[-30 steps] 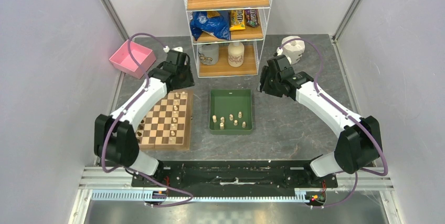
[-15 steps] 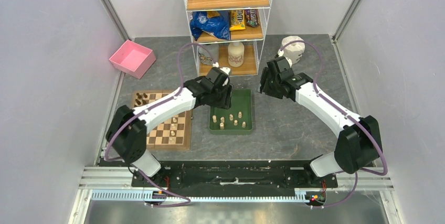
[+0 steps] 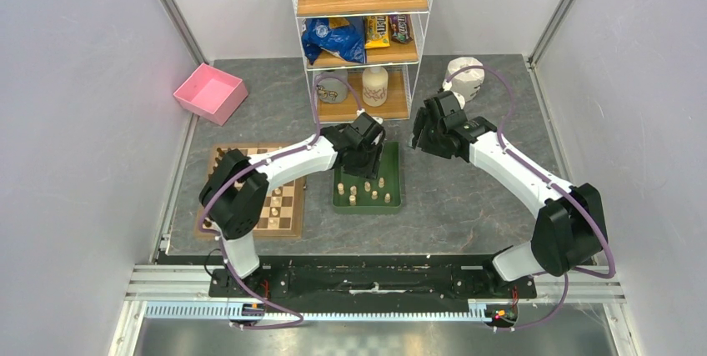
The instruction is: Set up the chess pieces on the board
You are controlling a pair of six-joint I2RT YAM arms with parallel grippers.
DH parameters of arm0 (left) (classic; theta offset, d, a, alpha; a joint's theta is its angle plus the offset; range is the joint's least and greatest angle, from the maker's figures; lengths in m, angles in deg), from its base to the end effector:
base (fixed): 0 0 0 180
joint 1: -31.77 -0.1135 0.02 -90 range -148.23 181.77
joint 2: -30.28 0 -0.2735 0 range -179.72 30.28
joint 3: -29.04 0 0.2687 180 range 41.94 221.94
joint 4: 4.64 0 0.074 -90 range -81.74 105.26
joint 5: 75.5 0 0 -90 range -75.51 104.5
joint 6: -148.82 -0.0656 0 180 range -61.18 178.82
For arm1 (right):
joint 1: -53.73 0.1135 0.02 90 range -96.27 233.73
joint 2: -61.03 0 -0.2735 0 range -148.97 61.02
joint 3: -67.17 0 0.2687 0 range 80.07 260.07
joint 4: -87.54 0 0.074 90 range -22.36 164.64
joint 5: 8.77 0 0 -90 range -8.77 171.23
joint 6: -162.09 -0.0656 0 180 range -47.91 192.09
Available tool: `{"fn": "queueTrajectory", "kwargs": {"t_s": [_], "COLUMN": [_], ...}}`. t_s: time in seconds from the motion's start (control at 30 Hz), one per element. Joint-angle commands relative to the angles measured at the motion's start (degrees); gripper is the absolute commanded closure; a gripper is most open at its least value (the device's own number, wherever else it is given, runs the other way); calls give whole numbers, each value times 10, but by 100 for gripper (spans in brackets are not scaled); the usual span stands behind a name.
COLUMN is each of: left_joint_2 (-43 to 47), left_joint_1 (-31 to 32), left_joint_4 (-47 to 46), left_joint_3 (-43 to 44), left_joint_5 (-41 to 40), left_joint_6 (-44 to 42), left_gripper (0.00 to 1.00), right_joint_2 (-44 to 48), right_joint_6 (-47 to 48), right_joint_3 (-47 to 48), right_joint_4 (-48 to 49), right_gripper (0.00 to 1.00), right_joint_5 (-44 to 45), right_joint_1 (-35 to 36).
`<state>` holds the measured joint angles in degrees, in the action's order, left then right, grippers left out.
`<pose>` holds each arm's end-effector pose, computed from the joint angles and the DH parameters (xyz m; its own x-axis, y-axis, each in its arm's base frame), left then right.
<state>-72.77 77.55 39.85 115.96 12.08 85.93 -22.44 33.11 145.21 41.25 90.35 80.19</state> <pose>0.2868 -0.2907 0.1837 -0.8607 0.2316 -0.4535 0.3476 0.9180 -0.1908 0.3111 0.1432 0.2509 -0.7677 0.3117 -0.5599 0.1684 0.9412 0.2930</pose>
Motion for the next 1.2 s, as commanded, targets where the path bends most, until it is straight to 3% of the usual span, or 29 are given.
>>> {"fn": "queueTrajectory", "kwargs": {"t_s": [0.0,0.17,0.27,1.17], "left_joint_2": [-13,-13,-13,-36], "left_joint_1": [5,7,10,12], "left_joint_4": [6,7,7,22], "left_joint_3": [21,14,11,20], "left_joint_5": [4,8,9,3], "left_joint_6": [24,36,43,45], "left_gripper": [48,50,51,53], "right_joint_2": [7,7,7,13], "right_joint_6": [-6,-12,-12,-4], "right_joint_3": [-10,-16,-16,-19], "right_joint_4": [10,10,10,9], "right_gripper": [24,12,9,3], "right_joint_5": [18,25,26,31], "right_joint_1": [-2,-4,-3,-4]}}
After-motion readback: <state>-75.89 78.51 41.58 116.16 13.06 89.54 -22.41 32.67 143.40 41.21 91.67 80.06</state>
